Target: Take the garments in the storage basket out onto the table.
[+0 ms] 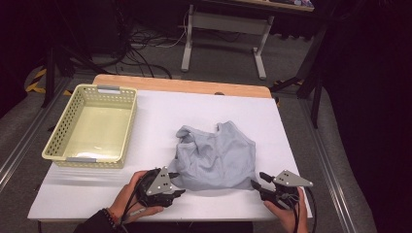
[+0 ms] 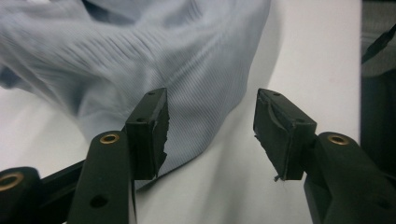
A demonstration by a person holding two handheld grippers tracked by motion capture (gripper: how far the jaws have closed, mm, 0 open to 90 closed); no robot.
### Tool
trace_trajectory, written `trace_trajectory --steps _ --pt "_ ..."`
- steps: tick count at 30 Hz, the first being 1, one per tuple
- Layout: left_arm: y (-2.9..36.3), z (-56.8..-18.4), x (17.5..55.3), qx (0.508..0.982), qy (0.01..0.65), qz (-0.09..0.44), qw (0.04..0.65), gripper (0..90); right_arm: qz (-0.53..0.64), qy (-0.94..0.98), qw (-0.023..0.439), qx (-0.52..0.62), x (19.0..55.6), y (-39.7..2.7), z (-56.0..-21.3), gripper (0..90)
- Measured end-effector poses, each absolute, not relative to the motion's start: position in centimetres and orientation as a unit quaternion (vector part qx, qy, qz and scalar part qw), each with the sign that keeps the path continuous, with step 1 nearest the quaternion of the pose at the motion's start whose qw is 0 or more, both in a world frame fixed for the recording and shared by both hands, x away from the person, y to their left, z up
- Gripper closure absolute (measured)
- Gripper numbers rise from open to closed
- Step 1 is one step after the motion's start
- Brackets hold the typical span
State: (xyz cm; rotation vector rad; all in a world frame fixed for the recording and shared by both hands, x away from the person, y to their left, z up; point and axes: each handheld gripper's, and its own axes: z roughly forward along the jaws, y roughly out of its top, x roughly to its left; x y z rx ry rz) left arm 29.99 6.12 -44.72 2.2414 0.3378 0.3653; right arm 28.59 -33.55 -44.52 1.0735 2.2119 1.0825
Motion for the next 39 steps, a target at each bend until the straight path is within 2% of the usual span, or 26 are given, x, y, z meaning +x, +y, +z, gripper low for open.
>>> trace_trajectory --steps 5,6,8,9,11,13,14,21,24,27,31,33,37,39 --pt "5.4 -45.9 30.9 0.899 0.140 0.142 0.389 56.1 0.371 0.817 0.212 0.387 29.2 -33.1 -45.4 56.0" --pt "5.1 -46.2 31.2 0.902 0.144 0.143 0.380 59.0 0.365 0.822 0.210 0.383 29.4 -33.0 -45.6 62.9" --pt "4.7 -46.6 31.6 0.903 0.148 0.138 0.380 59.6 0.366 0.822 0.209 0.382 29.4 -33.0 -45.6 66.0" --pt "4.6 -46.6 31.8 0.903 0.148 0.134 0.381 64.2 0.367 0.823 0.206 0.381 29.5 -33.0 -45.6 74.3" --pt "4.3 -46.6 32.0 0.905 0.141 0.132 0.380 75.4 0.369 0.824 0.204 0.377 29.4 -33.1 -45.5 83.6" --pt "4.1 -46.5 31.8 0.907 0.138 0.147 0.370 85.3 0.371 0.826 0.203 0.372 29.3 -33.1 -45.4 86.5" --pt "4.1 -46.4 31.8 0.907 0.137 0.148 0.369 86.5 0.374 0.826 0.207 0.369 29.2 -33.1 -45.2 86.9" --pt "6.2 -43.5 31.4 0.872 0.145 0.137 0.446 86.8 0.434 0.786 0.246 0.365 27.8 -33.9 -42.3 87.2" --pt "7.9 -41.5 30.9 0.839 0.160 0.134 0.503 86.7 0.456 0.773 0.255 0.359 27.4 -33.9 -41.5 87.1" --pt "9.0 -40.0 30.3 0.825 0.163 0.143 0.521 86.2 0.478 0.761 0.270 0.346 26.3 -33.1 -40.0 86.8" --pt "9.6 -39.2 29.8 0.821 0.164 0.153 0.525 86.1 0.485 0.757 0.276 0.339 25.8 -32.6 -39.4 86.7" --pt "10.1 -38.5 29.3 0.818 0.164 0.175 0.522 87.6 0.489 0.755 0.281 0.335 25.3 -32.1 -38.8 86.7" --pt "11.0 -38.3 29.3 0.815 0.176 0.177 0.523 88.0 0.492 0.751 0.292 0.329 24.9 -32.0 -38.3 87.1" --pt "11.5 -38.8 29.4 0.819 0.183 0.173 0.516 89.2 0.488 0.755 0.291 0.326 24.8 -31.9 -38.2 84.5"
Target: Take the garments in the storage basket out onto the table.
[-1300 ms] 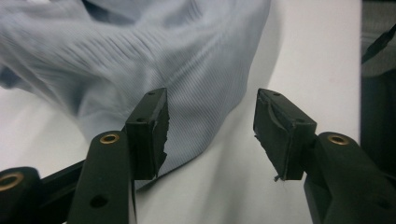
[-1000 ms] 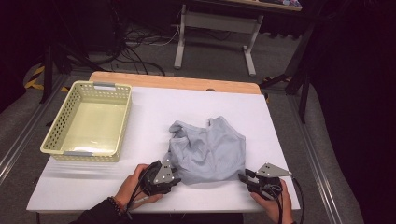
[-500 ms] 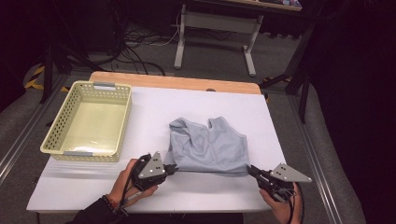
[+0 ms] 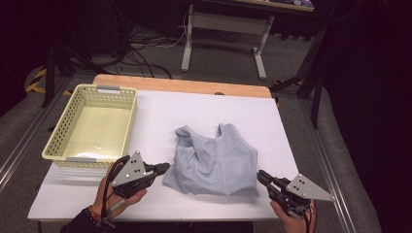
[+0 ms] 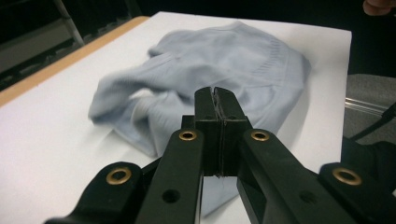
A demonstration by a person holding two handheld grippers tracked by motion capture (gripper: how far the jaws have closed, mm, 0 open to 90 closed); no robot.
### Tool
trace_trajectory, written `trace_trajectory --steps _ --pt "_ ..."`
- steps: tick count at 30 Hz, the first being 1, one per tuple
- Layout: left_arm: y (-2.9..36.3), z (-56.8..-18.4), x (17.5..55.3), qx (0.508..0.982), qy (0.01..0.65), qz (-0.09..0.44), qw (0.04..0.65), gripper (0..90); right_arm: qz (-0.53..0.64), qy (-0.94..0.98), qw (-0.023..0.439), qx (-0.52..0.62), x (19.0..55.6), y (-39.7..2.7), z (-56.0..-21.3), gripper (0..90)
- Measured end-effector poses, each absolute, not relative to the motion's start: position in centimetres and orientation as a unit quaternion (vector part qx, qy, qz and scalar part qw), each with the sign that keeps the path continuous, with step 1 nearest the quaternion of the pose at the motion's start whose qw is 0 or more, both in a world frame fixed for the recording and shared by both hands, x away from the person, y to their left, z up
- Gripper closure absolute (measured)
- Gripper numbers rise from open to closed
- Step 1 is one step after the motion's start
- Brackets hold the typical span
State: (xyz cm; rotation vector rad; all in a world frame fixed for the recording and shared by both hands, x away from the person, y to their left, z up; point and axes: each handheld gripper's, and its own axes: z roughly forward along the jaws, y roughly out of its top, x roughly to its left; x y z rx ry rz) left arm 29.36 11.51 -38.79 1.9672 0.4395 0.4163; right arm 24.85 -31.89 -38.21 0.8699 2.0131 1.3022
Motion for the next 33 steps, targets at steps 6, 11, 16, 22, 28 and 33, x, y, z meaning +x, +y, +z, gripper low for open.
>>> trace_trajectory --steps 6,11,16,22,28,33 --pt "10.9 -39.6 29.5 0.834 0.177 0.163 0.496 87.1 0.484 0.760 0.287 0.326 25.2 -31.6 -38.6 82.0" --pt "9.9 -40.6 30.0 0.843 0.177 0.153 0.484 78.3 0.466 0.758 0.306 0.338 26.2 -31.8 -39.3 66.5" --pt "7.6 -41.5 31.6 0.853 0.184 0.151 0.465 62.7 0.453 0.757 0.309 0.357 29.5 -32.7 -39.9 54.0" --pt "5.2 -42.7 34.7 0.859 0.197 0.166 0.442 50.2 0.434 0.763 0.292 0.381 34.2 -33.3 -40.6 47.7" --pt "4.3 -43.9 37.9 0.866 0.208 0.151 0.428 53.0 0.396 0.786 0.225 0.419 39.4 -33.0 -43.6 45.6" --pt "4.4 -44.5 38.2 0.889 0.209 0.130 0.386 64.8 0.378 0.798 0.202 0.423 39.9 -32.6 -44.7 57.0"
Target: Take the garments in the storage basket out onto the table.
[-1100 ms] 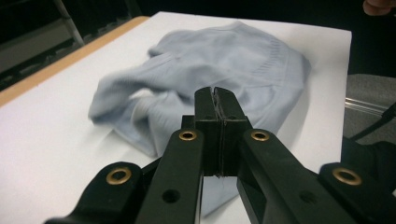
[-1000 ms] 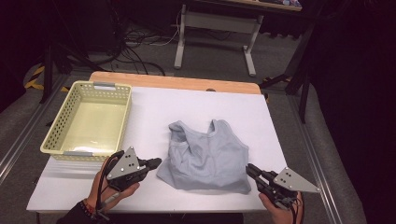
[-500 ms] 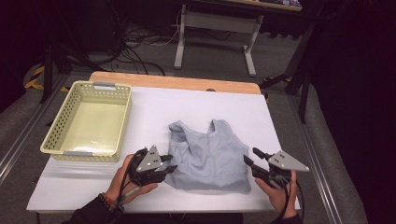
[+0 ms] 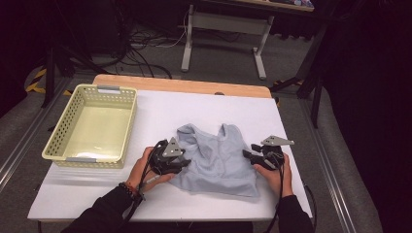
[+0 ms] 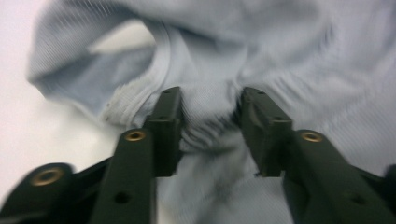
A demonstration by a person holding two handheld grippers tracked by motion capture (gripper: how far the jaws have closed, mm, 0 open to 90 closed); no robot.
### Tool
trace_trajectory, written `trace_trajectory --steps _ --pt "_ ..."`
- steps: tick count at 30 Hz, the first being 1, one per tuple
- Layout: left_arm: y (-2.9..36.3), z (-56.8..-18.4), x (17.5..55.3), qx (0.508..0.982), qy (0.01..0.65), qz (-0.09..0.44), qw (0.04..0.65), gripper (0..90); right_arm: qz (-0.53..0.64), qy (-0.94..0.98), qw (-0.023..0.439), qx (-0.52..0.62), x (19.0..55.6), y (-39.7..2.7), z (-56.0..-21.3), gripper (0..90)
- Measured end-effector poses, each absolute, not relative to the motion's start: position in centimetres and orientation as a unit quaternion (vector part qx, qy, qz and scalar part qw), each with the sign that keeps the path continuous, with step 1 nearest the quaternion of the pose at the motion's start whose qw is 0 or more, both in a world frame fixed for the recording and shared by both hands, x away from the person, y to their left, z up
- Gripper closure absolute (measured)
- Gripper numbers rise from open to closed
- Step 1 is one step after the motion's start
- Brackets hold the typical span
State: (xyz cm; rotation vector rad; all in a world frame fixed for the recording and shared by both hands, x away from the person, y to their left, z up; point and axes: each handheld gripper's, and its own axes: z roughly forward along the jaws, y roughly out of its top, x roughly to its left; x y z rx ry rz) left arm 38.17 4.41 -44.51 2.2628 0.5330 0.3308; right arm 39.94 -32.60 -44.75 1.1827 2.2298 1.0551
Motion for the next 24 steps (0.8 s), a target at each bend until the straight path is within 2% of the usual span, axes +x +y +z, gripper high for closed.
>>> trace_trajectory --steps 1,3,4,6,10,11,16,21,24 --pt "4.4 -44.9 38.2 0.896 0.208 0.125 0.371 71.6 0.382 0.799 0.196 0.421 39.8 -32.7 -44.9 65.2" --pt "4.5 -45.1 38.2 0.903 0.201 0.127 0.357 80.7 0.381 0.798 0.196 0.423 39.6 -32.8 -45.0 71.5" --pt "4.5 -45.1 38.2 0.903 0.201 0.127 0.357 84.5 0.381 0.798 0.196 0.423 39.6 -32.8 -45.0 71.5" --pt "4.8 -45.1 38.2 0.903 0.203 0.124 0.358 86.3 0.384 0.797 0.201 0.421 39.2 -33.1 -44.9 77.4" --pt "5.3 -44.7 37.9 0.897 0.204 0.119 0.373 88.4 0.391 0.788 0.217 0.422 38.5 -33.5 -44.3 79.2" --pt "5.8 -44.2 37.6 0.895 0.198 0.127 0.378 88.5 0.398 0.778 0.236 0.424 37.8 -33.8 -43.4 80.2" --pt "7.5 -42.5 36.2 0.883 0.197 0.135 0.404 89.1 0.411 0.752 0.267 0.439 36.7 -34.3 -41.9 81.9" --pt "9.0 -41.7 34.9 0.877 0.199 0.137 0.416 89.2 0.408 0.752 0.277 0.437 36.0 -33.7 -41.5 81.9" --pt "9.9 -41.7 34.1 0.878 0.200 0.142 0.411 89.1 0.406 0.768 0.260 0.421 36.0 -32.8 -41.8 79.3"
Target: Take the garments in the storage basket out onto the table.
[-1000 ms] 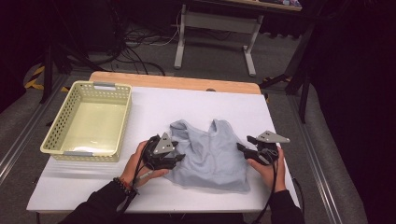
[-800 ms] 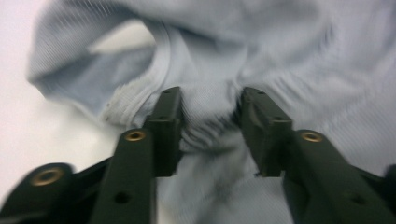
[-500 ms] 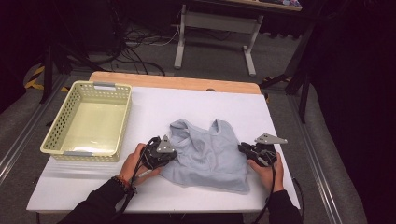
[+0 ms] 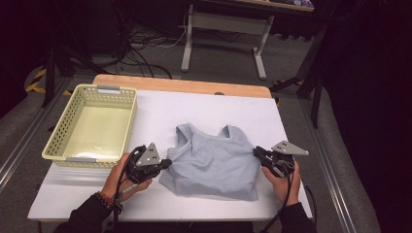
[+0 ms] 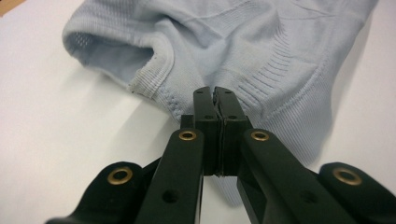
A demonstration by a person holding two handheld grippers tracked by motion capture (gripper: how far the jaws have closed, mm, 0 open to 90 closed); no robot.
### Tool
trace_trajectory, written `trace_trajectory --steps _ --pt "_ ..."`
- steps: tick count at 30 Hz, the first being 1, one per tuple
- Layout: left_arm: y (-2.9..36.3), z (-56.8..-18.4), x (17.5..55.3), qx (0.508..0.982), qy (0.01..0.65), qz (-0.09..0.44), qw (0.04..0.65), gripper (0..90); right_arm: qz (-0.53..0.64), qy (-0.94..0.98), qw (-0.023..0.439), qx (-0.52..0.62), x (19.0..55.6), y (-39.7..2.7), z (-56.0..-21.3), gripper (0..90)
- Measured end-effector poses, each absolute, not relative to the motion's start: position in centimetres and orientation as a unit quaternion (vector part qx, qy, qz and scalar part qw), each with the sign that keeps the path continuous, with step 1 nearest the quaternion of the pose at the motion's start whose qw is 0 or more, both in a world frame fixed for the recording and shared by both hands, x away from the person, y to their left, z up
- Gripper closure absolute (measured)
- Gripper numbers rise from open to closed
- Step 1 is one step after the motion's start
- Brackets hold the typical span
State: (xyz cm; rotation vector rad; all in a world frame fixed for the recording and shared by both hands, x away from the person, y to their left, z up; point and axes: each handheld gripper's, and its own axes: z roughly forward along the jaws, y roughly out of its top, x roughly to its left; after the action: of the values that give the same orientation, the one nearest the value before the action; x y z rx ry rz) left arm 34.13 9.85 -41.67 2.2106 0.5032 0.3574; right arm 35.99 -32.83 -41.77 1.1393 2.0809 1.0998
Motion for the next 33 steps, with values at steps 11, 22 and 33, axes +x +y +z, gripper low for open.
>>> trace_trajectory --steps 11,22,33 --pt "11.3 -43.5 33.5 0.891 0.213 0.145 0.375 89.1 0.409 0.782 0.251 0.397 38.4 -30.4 -41.4 49.8" --pt "11.2 -44.2 34.1 0.885 0.235 0.169 0.366 89.1 0.394 0.785 0.223 0.423 45.6 -29.8 -41.4 44.4" --pt "11.5 -44.8 33.9 0.886 0.247 0.169 0.355 89.1 0.333 0.830 0.183 0.408 49.5 -27.4 -44.0 42.9"
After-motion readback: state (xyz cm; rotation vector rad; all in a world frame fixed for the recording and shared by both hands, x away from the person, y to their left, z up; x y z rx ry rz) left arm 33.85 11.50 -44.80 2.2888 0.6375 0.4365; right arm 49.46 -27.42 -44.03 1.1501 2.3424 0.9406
